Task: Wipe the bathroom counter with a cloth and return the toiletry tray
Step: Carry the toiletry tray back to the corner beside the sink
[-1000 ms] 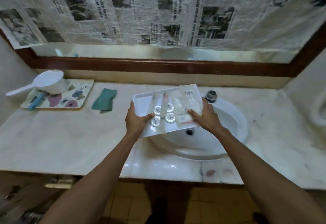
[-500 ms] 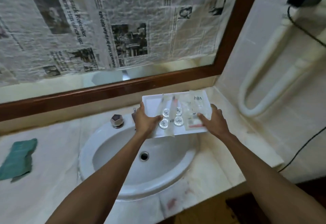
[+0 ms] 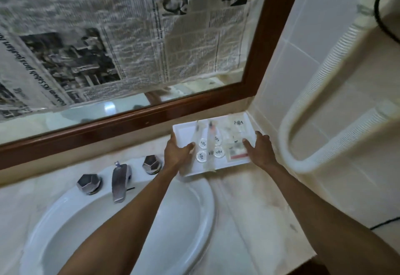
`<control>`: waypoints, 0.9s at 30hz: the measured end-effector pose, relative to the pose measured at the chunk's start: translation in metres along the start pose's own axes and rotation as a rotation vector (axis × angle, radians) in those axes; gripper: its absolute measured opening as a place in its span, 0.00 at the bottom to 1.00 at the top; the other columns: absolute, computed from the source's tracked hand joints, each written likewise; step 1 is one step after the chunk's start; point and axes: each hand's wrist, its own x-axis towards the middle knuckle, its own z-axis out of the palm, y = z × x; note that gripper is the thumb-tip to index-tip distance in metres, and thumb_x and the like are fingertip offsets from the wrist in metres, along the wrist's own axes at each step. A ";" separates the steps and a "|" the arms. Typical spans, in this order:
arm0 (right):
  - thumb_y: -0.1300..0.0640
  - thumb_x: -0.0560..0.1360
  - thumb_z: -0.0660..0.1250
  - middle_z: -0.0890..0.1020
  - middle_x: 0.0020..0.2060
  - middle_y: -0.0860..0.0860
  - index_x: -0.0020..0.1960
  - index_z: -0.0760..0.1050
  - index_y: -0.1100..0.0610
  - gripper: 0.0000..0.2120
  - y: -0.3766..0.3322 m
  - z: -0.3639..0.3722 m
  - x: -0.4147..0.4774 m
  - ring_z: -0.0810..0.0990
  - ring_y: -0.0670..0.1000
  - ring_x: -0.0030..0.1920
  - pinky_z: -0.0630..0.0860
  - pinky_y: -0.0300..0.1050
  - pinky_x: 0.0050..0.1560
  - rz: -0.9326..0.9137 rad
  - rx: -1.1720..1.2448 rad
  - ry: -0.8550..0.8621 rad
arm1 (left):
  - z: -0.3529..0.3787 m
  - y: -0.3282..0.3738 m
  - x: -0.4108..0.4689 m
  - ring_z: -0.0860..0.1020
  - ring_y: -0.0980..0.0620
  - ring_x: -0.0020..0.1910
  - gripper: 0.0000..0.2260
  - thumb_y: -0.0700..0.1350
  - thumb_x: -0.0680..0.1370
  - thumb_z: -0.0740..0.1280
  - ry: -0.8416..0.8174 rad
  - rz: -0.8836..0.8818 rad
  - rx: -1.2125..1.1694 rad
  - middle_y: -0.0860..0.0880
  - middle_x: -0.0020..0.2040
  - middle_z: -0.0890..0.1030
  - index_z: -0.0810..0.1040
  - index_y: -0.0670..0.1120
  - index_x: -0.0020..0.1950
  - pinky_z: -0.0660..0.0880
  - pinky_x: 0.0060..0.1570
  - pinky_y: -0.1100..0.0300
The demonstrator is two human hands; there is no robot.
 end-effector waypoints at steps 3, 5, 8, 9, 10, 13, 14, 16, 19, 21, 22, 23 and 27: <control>0.45 0.79 0.63 0.72 0.62 0.64 0.70 0.66 0.63 0.28 0.012 0.005 0.047 0.70 0.65 0.65 0.69 0.56 0.64 0.014 -0.009 0.005 | 0.033 0.007 0.026 0.78 0.44 0.62 0.33 0.49 0.73 0.76 -0.005 -0.068 -0.027 0.47 0.64 0.78 0.68 0.47 0.75 0.74 0.59 0.55; 0.45 0.78 0.64 0.74 0.60 0.65 0.68 0.68 0.63 0.27 0.019 0.009 0.073 0.72 0.66 0.62 0.72 0.58 0.62 0.029 -0.018 0.008 | 0.051 0.010 0.039 0.78 0.43 0.64 0.33 0.49 0.73 0.76 -0.013 -0.095 -0.032 0.46 0.66 0.78 0.68 0.48 0.75 0.74 0.61 0.55; 0.47 0.78 0.66 0.75 0.62 0.66 0.69 0.68 0.64 0.27 0.026 0.015 0.097 0.72 0.65 0.64 0.70 0.56 0.64 0.037 0.013 0.016 | 0.071 0.013 0.050 0.73 0.44 0.70 0.40 0.47 0.74 0.76 -0.033 -0.136 -0.029 0.45 0.73 0.73 0.60 0.46 0.80 0.67 0.58 0.63; 0.49 0.78 0.66 0.75 0.63 0.65 0.71 0.67 0.64 0.28 0.027 0.016 0.101 0.72 0.65 0.65 0.68 0.55 0.66 0.039 0.027 0.024 | 0.076 0.012 0.053 0.72 0.45 0.71 0.42 0.47 0.74 0.76 -0.042 -0.144 -0.020 0.45 0.74 0.71 0.57 0.46 0.81 0.66 0.57 0.64; 0.50 0.78 0.67 0.74 0.65 0.65 0.72 0.66 0.64 0.29 0.028 0.017 0.104 0.71 0.64 0.67 0.67 0.54 0.67 0.043 0.040 0.029 | 0.080 0.012 0.055 0.73 0.45 0.71 0.43 0.47 0.73 0.77 -0.049 -0.147 -0.005 0.44 0.73 0.72 0.56 0.46 0.82 0.66 0.57 0.64; 0.51 0.78 0.67 0.73 0.66 0.65 0.73 0.65 0.64 0.29 0.031 0.019 0.108 0.71 0.64 0.68 0.66 0.52 0.67 0.043 0.050 0.017 | 0.088 0.007 0.063 0.78 0.46 0.61 0.39 0.47 0.71 0.78 -0.088 -0.155 0.044 0.47 0.62 0.77 0.63 0.43 0.77 0.72 0.47 0.66; 0.51 0.78 0.67 0.73 0.66 0.65 0.73 0.65 0.64 0.29 0.033 0.021 0.109 0.71 0.64 0.67 0.66 0.53 0.67 0.032 0.048 0.010 | 0.088 0.007 0.064 0.79 0.48 0.56 0.36 0.46 0.71 0.79 -0.100 -0.158 0.055 0.50 0.58 0.76 0.65 0.43 0.74 0.72 0.44 0.68; 0.52 0.77 0.67 0.74 0.66 0.65 0.73 0.65 0.64 0.29 0.039 0.024 0.110 0.71 0.64 0.67 0.67 0.55 0.67 0.023 0.048 -0.009 | 0.089 0.002 0.068 0.80 0.53 0.45 0.32 0.43 0.70 0.79 -0.105 -0.161 0.067 0.54 0.50 0.77 0.69 0.41 0.69 0.72 0.36 0.70; 0.52 0.78 0.66 0.72 0.68 0.64 0.73 0.63 0.65 0.29 0.044 0.027 0.107 0.70 0.64 0.69 0.67 0.57 0.68 0.023 0.050 -0.021 | 0.088 -0.008 0.068 0.78 0.57 0.38 0.24 0.44 0.67 0.80 -0.099 -0.147 0.115 0.52 0.44 0.78 0.71 0.43 0.56 0.72 0.29 0.72; 0.50 0.78 0.65 0.71 0.70 0.64 0.74 0.61 0.65 0.31 0.046 0.026 0.103 0.69 0.64 0.70 0.67 0.57 0.68 0.016 0.033 -0.016 | 0.086 -0.018 0.068 0.82 0.51 0.45 0.29 0.55 0.63 0.80 -0.099 -0.145 0.122 0.48 0.51 0.81 0.73 0.45 0.55 0.81 0.41 0.61; 0.48 0.78 0.65 0.70 0.70 0.63 0.75 0.60 0.65 0.33 0.047 0.024 0.100 0.69 0.64 0.70 0.67 0.57 0.68 0.004 0.015 -0.016 | 0.089 -0.034 0.073 0.82 0.48 0.49 0.32 0.60 0.61 0.79 -0.099 -0.138 0.126 0.46 0.54 0.81 0.74 0.46 0.56 0.82 0.47 0.53; 0.45 0.78 0.66 0.70 0.71 0.63 0.75 0.59 0.65 0.35 0.048 0.023 0.096 0.68 0.64 0.70 0.67 0.57 0.68 -0.011 -0.009 -0.023 | 0.095 -0.061 0.085 0.82 0.47 0.51 0.35 0.65 0.60 0.78 -0.101 -0.125 0.132 0.46 0.57 0.80 0.74 0.47 0.58 0.82 0.51 0.49; 0.32 0.67 0.71 0.66 0.73 0.59 0.76 0.56 0.61 0.51 0.052 0.016 0.086 0.65 0.62 0.72 0.66 0.58 0.68 -0.067 -0.097 -0.094 | 0.078 -0.041 0.052 0.75 0.45 0.67 0.55 0.72 0.56 0.78 -0.171 -0.072 0.277 0.46 0.72 0.69 0.67 0.44 0.73 0.76 0.64 0.47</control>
